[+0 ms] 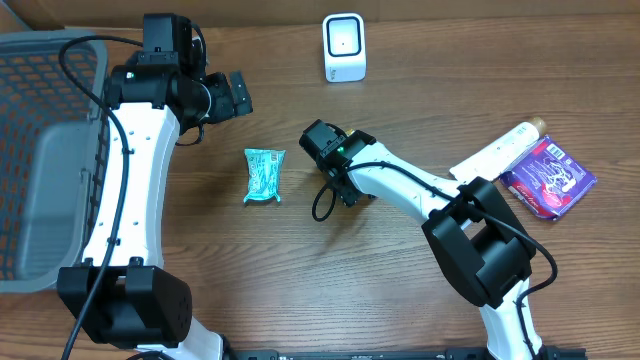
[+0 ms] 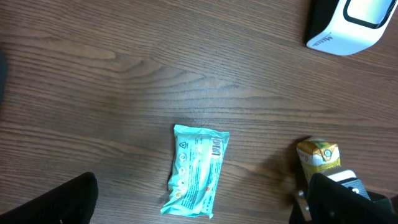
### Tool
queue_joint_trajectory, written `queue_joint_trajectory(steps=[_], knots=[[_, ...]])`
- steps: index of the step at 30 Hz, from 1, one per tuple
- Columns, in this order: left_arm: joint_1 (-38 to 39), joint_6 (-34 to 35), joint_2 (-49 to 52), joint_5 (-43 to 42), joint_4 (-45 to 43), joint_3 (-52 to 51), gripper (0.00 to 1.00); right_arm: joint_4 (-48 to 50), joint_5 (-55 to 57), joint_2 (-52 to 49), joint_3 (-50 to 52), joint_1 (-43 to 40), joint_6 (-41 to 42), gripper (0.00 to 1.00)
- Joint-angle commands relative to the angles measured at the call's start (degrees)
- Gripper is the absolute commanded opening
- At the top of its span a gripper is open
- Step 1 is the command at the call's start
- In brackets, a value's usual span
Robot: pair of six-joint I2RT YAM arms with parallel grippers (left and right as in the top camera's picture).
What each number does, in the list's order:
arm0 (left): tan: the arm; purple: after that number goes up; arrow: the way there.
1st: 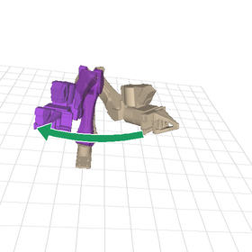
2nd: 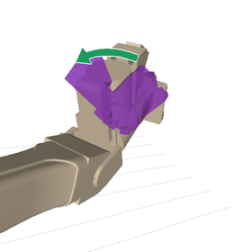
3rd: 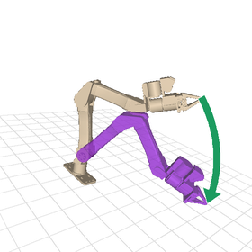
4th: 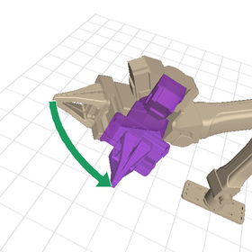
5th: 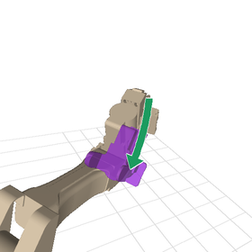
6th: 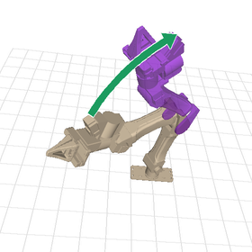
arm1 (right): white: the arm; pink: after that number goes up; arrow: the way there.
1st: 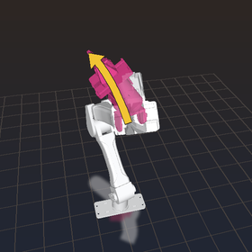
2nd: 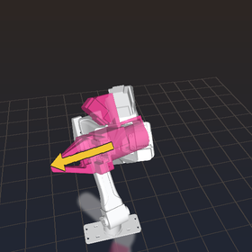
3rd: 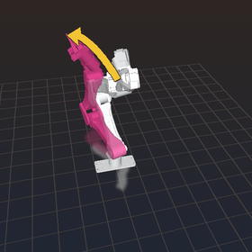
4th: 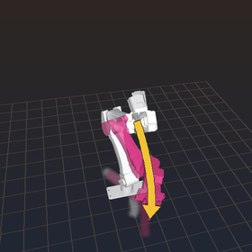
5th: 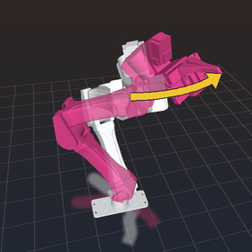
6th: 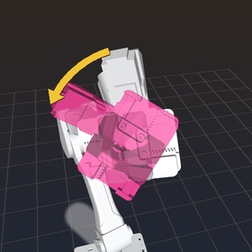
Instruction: Scan the item barcode
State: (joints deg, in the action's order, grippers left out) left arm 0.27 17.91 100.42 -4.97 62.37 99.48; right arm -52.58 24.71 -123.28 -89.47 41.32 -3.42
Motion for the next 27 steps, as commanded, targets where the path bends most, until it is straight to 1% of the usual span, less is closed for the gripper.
queue_joint_trajectory(steps=[1, 3, 5, 7, 9, 11, 14, 17, 19, 22, 24, 25, 27], knots=[[0.1, 0.5, -0.8, -0.4, 0.0, 0.9, 1.0, 1.1, 1.8, -0.3, 0.8, -0.3, -0.1, 0.61], [0.1, 0.5, -0.8, -0.4, 0.0, 0.9, 1.0, 1.4, 1.5, -0.3, 0.8, -0.6, 0.0, 0.51], [0.1, 0.5, -0.8, -0.4, 0.0, 0.9, 1.0, 1.4, 0.4, -0.3, 0.8, -1.0, 0.0, 0.43], [0.1, 0.5, -0.8, -0.4, 0.0, 0.9, 1.0, 1.3, -1.3, -0.3, 0.8, -1.4, 0.2, 0.27], [0.1, 0.5, -0.8, -0.4, 0.0, 0.9, 1.0, 0.8, -4.4, -0.3, 0.4, -1.7, 0.2, 0.2], [0.1, 0.5, -0.8, -0.4, 0.0, 0.9, 1.0, -0.3, -8.5, -0.2, -0.5, -2.1, 0.2, 0.18], [0.1, 0.5, -0.8, -0.4, 0.0, 0.9, 1.0, -3.3, -15.2, 0.1, -2.7, -2.9, 0.2, 0.18], [0.1, 0.5, -0.8, -0.4, 0.0, 0.9, 0.99, -5.3, -24.9, 0.7, -4.5, -4.6, -0.2, 0.18], [0.1, 0.5, -0.8, -0.4, 0.0, 0.9, 1.0, -5.5, -34.2, 1.1, -4.6, -6.1, -1.7, 0.18], [0.1, 0.5, -0.8, -0.4, 0.0, 0.9, 1.0, -5.5, -53.2, 1.0, -4.5, -9.1, -5.0, 0.18], [0.1, 0.5, -0.8, -0.4, 0.0, 0.9, 1.0, -5.0, -63.9, 0.8, -4.0, -11.1, -7.0, 0.18], [0.1, 0.5, -0.8, -0.4, 0.0, 0.9, 1.0, -4.5, -68.0, 0.8, -3.5, -11.8, -7.5, 0.18], [0.1, 0.5, -0.8, -0.4, 0.0, 0.9, 1.0, -2.6, -72.6, 0.8, -1.9, -13.0, -7.5, 0.19]])
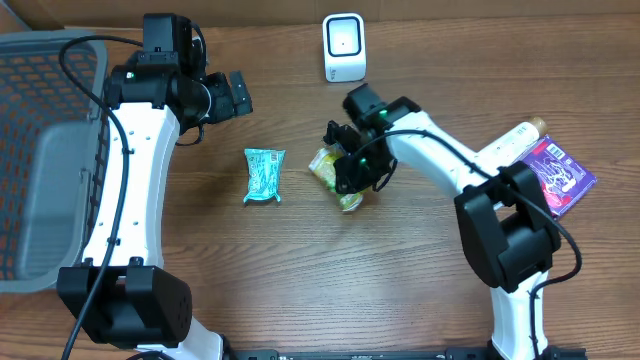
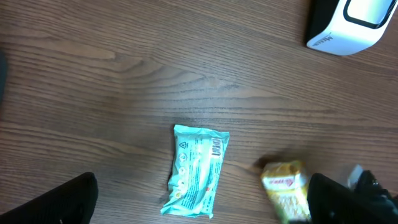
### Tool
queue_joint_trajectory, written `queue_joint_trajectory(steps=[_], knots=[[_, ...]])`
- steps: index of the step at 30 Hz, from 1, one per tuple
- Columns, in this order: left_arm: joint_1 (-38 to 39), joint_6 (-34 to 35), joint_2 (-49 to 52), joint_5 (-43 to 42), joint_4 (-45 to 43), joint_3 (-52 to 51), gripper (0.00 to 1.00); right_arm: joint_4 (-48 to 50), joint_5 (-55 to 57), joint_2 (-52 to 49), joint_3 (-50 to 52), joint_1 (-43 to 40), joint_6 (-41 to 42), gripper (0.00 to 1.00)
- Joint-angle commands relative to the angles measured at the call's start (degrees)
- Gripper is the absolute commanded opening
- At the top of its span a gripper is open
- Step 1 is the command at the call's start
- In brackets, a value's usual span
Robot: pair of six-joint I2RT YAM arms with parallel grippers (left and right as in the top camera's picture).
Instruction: Scan the item barcode
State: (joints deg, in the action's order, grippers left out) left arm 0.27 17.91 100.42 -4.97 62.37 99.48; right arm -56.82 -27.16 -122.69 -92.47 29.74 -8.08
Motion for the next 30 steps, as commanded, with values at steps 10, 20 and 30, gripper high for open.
queue_joint_trajectory(steps=[10, 20, 30], knots=[[0.1, 0.5, -0.8, -0.4, 0.0, 0.9, 1.0, 4.1, -9.9, 0.2, 5.8, -1.8, 1.4, 0.64], [0.1, 0.5, -0.8, -0.4, 0.0, 0.9, 1.0, 0.3, 8.0, 0.8, -1.2, -1.8, 3.7, 0.67], [0.1, 0.5, -0.8, -0.4, 0.0, 0.9, 1.0, 0.4, 26.6, 0.8, -3.2, -2.4, 8.1, 0.71]])
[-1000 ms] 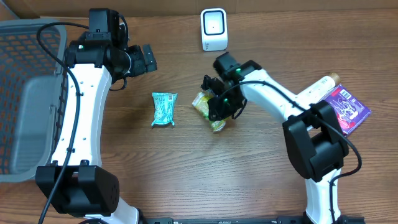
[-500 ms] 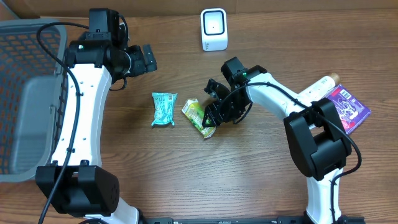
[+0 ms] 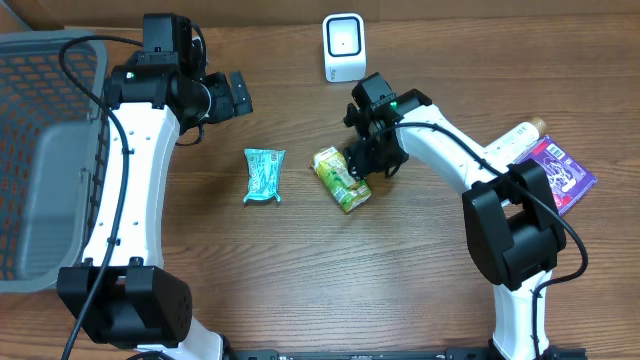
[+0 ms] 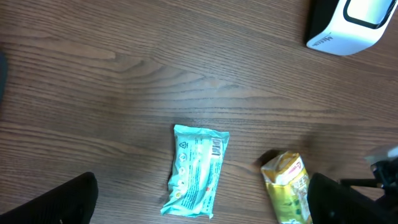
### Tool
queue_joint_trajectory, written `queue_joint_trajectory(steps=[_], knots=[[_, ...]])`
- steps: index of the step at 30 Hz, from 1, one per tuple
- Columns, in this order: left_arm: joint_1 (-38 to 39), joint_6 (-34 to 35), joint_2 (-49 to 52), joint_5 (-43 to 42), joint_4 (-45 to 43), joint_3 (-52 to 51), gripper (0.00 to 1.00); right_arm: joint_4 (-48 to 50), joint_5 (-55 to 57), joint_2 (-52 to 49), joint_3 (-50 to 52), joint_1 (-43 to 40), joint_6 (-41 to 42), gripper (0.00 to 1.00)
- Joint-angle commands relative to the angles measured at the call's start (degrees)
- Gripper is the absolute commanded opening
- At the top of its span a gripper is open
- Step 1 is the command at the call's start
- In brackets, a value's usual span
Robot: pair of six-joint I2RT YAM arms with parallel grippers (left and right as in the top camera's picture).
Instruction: Scan the item barcode
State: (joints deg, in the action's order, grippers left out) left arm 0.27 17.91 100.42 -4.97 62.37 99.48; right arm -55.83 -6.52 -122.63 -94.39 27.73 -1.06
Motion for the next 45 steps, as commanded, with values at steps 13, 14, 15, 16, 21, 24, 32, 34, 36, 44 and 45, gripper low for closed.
queue_joint_trajectory(steps=[13, 14, 15, 16, 21, 24, 32, 34, 36, 44, 45], knots=[[0.1, 0.5, -0.8, -0.4, 0.0, 0.9, 1.0, -10.5, 6.0, 0.8, -10.4, 11.6, 2.1, 0.58], [0.1, 0.5, -0.8, -0.4, 0.0, 0.9, 1.0, -10.6, 5.5, 0.8, -10.2, 13.1, 4.3, 0.51], [0.1, 0.5, -0.8, -0.4, 0.0, 0.9, 1.0, -10.5, 4.7, 0.8, -9.9, 13.7, 4.6, 0.45], [0.1, 0.5, -0.8, -0.4, 0.0, 0.9, 1.0, -10.3, 3.7, 0.8, -9.5, 14.1, 4.9, 0.38], [0.1, 0.5, -0.8, -0.4, 0.0, 0.9, 1.0, -8.4, 1.3, 0.7, -6.7, 15.0, 10.4, 0.15], [0.1, 0.5, -0.8, -0.4, 0.0, 0.9, 1.0, -7.3, 1.5, 0.7, -4.9, 14.8, 11.4, 0.15], [0.1, 0.5, -0.8, -0.4, 0.0, 0.9, 1.0, -8.7, 1.2, 0.7, -4.3, 13.7, 11.3, 0.16], [0.1, 0.5, -0.8, -0.4, 0.0, 0.9, 1.0, -9.1, 0.6, 0.7, -4.3, 13.9, 11.4, 0.16], [0.1, 0.5, -0.8, -0.4, 0.0, 0.9, 1.0, -9.5, 0.6, 0.7, -4.3, 13.9, 12.2, 0.16], [0.1, 0.5, -0.8, -0.4, 0.0, 0.9, 1.0, -9.9, 4.5, 0.7, -4.6, 12.3, 13.0, 0.16], [0.1, 0.5, -0.8, -0.4, 0.0, 0.9, 1.0, -9.9, 4.5, 0.7, -5.0, 11.8, 12.8, 0.16]])
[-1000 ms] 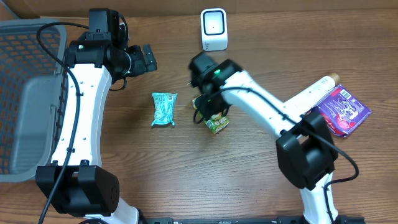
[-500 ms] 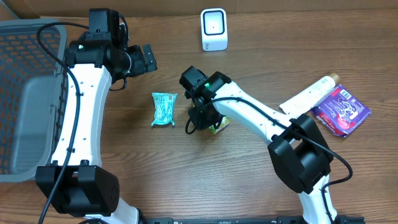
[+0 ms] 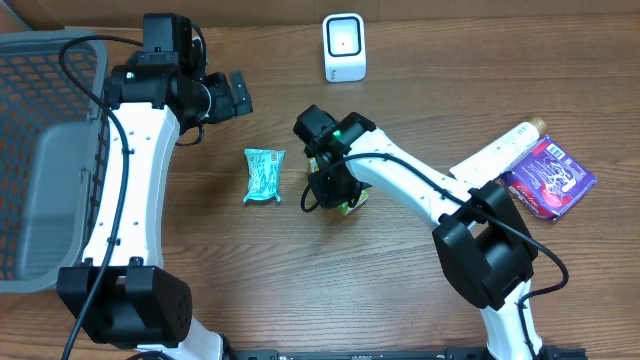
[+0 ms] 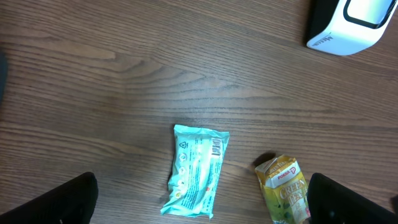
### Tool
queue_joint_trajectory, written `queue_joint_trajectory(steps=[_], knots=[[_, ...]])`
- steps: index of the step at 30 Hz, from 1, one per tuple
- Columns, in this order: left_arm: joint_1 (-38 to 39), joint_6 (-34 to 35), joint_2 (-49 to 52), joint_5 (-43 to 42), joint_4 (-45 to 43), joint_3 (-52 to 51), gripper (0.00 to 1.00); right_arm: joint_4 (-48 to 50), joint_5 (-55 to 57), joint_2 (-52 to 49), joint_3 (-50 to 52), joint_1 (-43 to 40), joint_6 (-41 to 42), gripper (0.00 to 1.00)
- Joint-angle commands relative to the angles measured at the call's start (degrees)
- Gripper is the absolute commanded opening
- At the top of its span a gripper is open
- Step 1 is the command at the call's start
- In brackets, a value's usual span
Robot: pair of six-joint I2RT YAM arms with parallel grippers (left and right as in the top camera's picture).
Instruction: Scan the item barcode
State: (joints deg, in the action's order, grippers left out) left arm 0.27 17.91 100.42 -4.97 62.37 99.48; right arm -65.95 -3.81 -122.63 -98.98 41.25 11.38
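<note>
A yellow-green tea carton lies flat on the wooden table, label up. In the overhead view only its lower corner shows, because my right gripper hangs over it. Whether that gripper's jaws are closed cannot be made out. A teal snack packet lies to the left of the carton. The white barcode scanner stands at the back of the table. My left gripper is open, high above the table, with its dark fingertips at the frame's lower corners.
A grey mesh basket fills the left side. A white tube and a purple packet lie at the right, near the right arm's base.
My right arm has swung from the carton's right side to above and left of it, now covering most of it from overhead. The carton has turned slightly. The left arm is unmoved.
At first my right gripper was over the carton, whose top showed beside the teal packet. Then the arm stood further right with the carton tilted beneath it. Later the carton lay flat beside the gripper. Now the gripper is over it again.
</note>
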Motion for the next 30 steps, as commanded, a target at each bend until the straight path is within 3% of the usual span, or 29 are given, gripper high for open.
queue_joint_trajectory(steps=[1, 5, 8, 11, 14, 21, 27, 30], knots=[[0.1, 0.5, -0.8, -0.4, 0.0, 0.9, 1.0, 0.0, 1.6, 0.8, -0.9, -2.3, 0.0, 0.16], [0.1, 0.5, -0.8, -0.4, 0.0, 0.9, 1.0, -1.2, -3.0, 0.9, -4.5, -5.6, -5.0, 0.19], [0.1, 0.5, -0.8, -0.4, 0.0, 0.9, 1.0, 0.0, -7.5, 1.0, -5.8, -9.5, -8.3, 0.27], [0.1, 0.5, -0.8, -0.4, 0.0, 0.9, 1.0, 2.3, -13.6, 0.4, -5.2, -14.0, -13.1, 0.61], [0.1, 0.5, -0.8, -0.4, 0.0, 0.9, 1.0, 3.5, -21.7, -1.6, -4.4, -17.6, -20.0, 0.72], [0.1, 0.5, -0.8, -0.4, 0.0, 0.9, 1.0, 2.8, -33.9, -7.6, -4.0, -19.5, -29.9, 0.72], [0.1, 0.5, -0.8, -0.4, 0.0, 0.9, 1.0, 3.6, -39.6, -10.2, -3.4, -19.4, -31.1, 0.7], [0.1, 0.5, -0.8, -0.4, 0.0, 0.9, 1.0, 5.0, -41.7, -10.9, -2.3, -19.4, -31.1, 0.65]])
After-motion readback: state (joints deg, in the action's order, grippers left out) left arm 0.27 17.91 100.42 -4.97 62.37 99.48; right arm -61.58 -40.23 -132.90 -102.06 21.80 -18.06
